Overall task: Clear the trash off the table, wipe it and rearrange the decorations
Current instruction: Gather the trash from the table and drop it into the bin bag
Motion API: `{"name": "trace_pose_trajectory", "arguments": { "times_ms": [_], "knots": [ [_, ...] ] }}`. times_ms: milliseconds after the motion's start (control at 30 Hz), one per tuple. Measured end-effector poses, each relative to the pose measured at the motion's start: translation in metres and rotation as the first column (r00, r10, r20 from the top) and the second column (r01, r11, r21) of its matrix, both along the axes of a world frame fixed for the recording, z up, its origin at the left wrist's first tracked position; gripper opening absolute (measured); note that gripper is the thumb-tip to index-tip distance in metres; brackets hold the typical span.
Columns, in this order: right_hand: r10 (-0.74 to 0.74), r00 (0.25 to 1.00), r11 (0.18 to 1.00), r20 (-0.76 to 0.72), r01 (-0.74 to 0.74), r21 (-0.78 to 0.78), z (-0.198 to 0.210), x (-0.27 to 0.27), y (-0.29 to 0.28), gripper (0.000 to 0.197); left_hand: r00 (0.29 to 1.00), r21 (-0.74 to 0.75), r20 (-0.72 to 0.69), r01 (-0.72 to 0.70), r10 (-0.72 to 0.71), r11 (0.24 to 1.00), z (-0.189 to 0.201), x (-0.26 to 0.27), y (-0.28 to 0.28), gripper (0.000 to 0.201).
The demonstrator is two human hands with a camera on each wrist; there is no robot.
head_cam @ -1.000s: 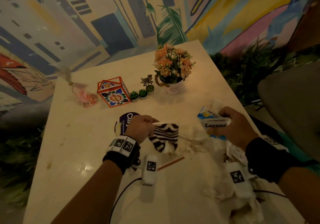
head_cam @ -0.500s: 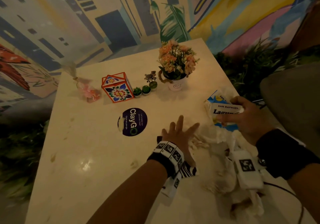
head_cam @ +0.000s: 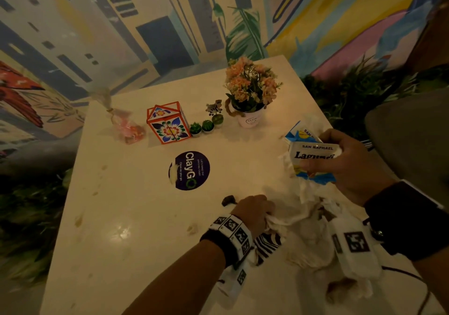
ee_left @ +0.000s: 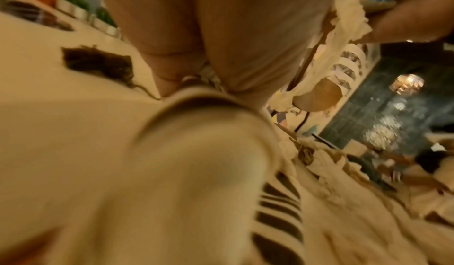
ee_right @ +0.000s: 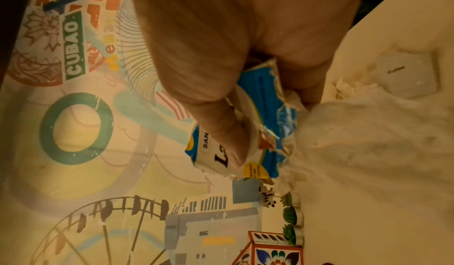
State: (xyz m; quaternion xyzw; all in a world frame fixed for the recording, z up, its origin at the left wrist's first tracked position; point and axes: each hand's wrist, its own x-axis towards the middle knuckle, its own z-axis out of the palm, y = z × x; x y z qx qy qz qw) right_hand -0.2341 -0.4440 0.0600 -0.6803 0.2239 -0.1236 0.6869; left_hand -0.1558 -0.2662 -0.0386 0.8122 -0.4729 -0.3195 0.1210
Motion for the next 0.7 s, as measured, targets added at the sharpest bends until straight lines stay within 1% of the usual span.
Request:
{"name": "trace_pose_trajectory", "arguments": {
  "times_ms": [67, 133, 167, 233, 333, 367, 433, 533, 600, 633, 667, 700],
  "knots": [
    [0.003, 1.000, 1.000, 0.014, -0.003, -0.018, 0.006, 0.004, 0.003, 0.085, 0.993, -0.096, -0.047, -0.112, 0.108, 0.989, 0.000, 0.000, 0.013, 0.012],
    [0.007, 0.999, 0.999, 0.032, -0.006, -0.040, 0.015, 0.007, 0.007, 0.084, 0.959, -0.191, -0.131, -0.273, 0.251, 0.943, 0.002, 0.004, 0.029, 0.006],
    [0.005, 0.999, 0.999, 0.035, -0.003, -0.054, 0.020, 0.008, 0.009, 0.084, 0.933, -0.214, -0.160, -0.351, 0.322, 0.911, 0.005, 0.008, 0.038, 0.005],
    [0.001, 0.999, 0.998, 0.051, 0.002, -0.066, 0.029, 0.012, 0.014, 0.084, 0.871, -0.228, -0.209, -0.486, 0.445, 0.844, 0.015, 0.019, 0.060, 0.012],
    [0.010, 0.997, 0.998, 0.072, -0.005, -0.069, 0.042, 0.021, 0.026, 0.084, 0.765, -0.247, -0.300, -0.639, 0.570, 0.728, 0.030, 0.038, 0.101, 0.024],
    [0.011, 0.998, 0.998, 0.069, -0.007, -0.065, 0.045, 0.025, 0.031, 0.084, 0.735, -0.259, -0.327, -0.674, 0.594, 0.692, 0.035, 0.043, 0.116, 0.025],
    [0.029, 0.998, 0.998, 0.058, -0.026, -0.056, 0.047, 0.033, 0.047, 0.082, 0.673, -0.291, -0.386, -0.737, 0.630, 0.609, 0.042, 0.055, 0.145, 0.021],
    [0.018, 0.999, 1.000, 0.033, -0.018, -0.007, 0.043, 0.045, 0.077, 0.081, 0.593, -0.324, -0.483, -0.805, 0.645, 0.498, 0.049, 0.077, 0.187, 0.016],
    [-0.015, 1.000, 1.000, 0.025, 0.014, 0.019, 0.039, 0.052, 0.102, 0.086, 0.577, -0.349, -0.507, -0.816, 0.640, 0.460, 0.052, 0.094, 0.215, 0.018],
    [-0.026, 1.000, 0.999, 0.012, 0.026, 0.019, 0.038, 0.056, 0.118, 0.087, 0.579, -0.357, -0.510, -0.816, 0.637, 0.456, 0.054, 0.104, 0.231, 0.018],
    [-0.033, 0.999, 0.999, -0.001, 0.033, 0.030, 0.038, 0.060, 0.133, 0.083, 0.577, -0.361, -0.518, -0.817, 0.632, 0.450, 0.056, 0.113, 0.246, 0.019],
    [-0.042, 0.999, 0.997, -0.011, 0.043, 0.057, 0.038, 0.063, 0.148, 0.074, 0.572, -0.362, -0.527, -0.820, 0.629, 0.443, 0.057, 0.123, 0.260, 0.019]
  ]
}}
